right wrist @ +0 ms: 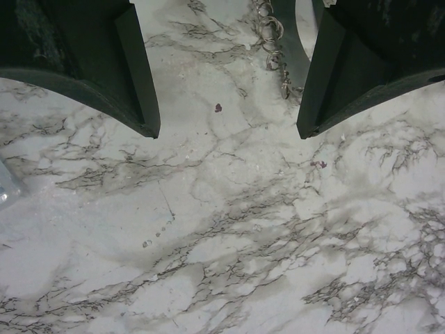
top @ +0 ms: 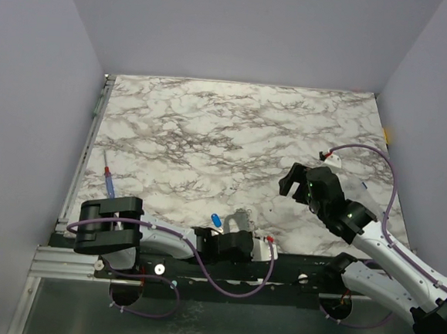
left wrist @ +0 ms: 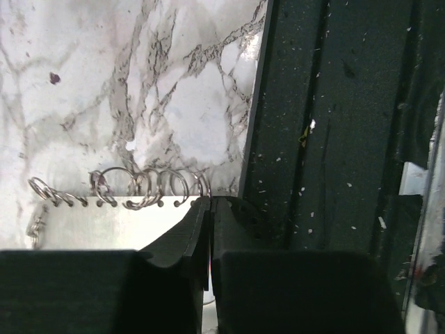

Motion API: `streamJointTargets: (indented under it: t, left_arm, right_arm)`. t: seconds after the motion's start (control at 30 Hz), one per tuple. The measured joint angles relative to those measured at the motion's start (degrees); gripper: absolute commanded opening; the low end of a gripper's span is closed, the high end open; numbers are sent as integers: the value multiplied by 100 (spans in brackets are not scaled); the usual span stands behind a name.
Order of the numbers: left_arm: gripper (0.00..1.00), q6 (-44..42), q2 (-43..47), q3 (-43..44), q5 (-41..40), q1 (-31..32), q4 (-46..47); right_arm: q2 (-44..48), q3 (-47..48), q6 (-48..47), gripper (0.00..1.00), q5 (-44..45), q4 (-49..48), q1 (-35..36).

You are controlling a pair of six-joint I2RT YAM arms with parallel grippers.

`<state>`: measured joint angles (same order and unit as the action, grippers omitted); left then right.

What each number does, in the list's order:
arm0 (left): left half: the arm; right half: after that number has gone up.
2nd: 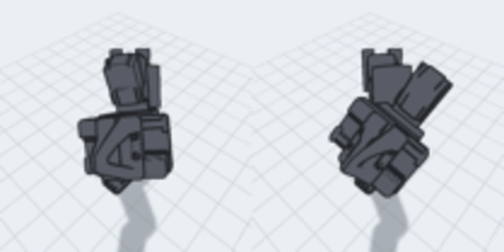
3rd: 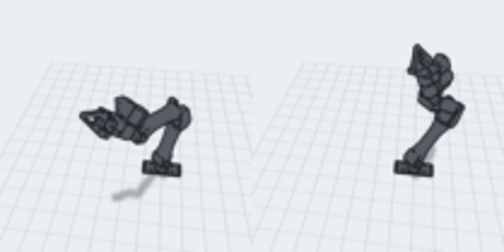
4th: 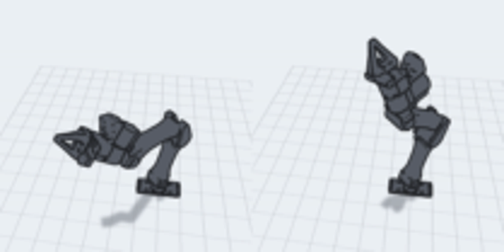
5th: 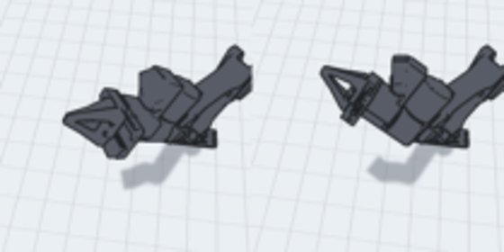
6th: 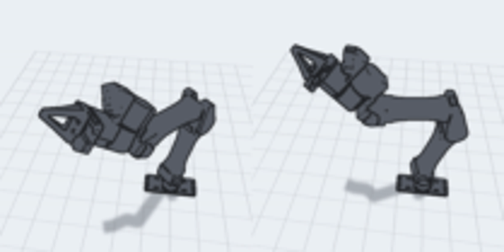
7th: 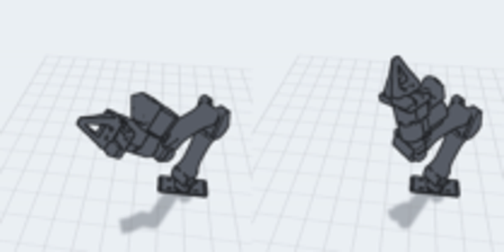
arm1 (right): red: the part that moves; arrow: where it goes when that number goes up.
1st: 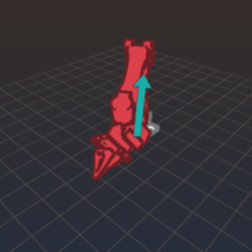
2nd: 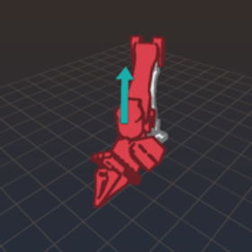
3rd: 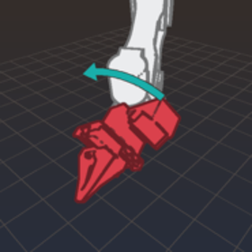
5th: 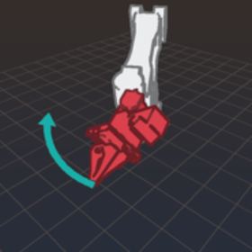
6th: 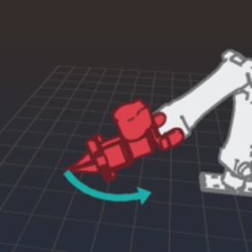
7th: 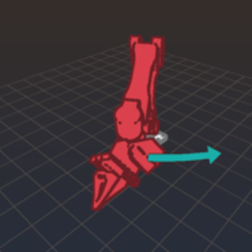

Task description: Put the keys on the keyring

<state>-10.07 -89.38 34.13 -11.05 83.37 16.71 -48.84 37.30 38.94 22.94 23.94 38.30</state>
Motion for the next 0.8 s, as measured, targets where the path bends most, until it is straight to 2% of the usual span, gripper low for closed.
streamJointTargets:
  t: [0.43,0.8]
  left_arm:
    - [0,-59,83,-13,-13,0,33]
    - [0,-76,1158,-136,22,-111,-55]
  right_arm:
    - [-11,-37,-116,90,-13,-63,0]
    - [446,-37,-501,90,-424,-293,0]
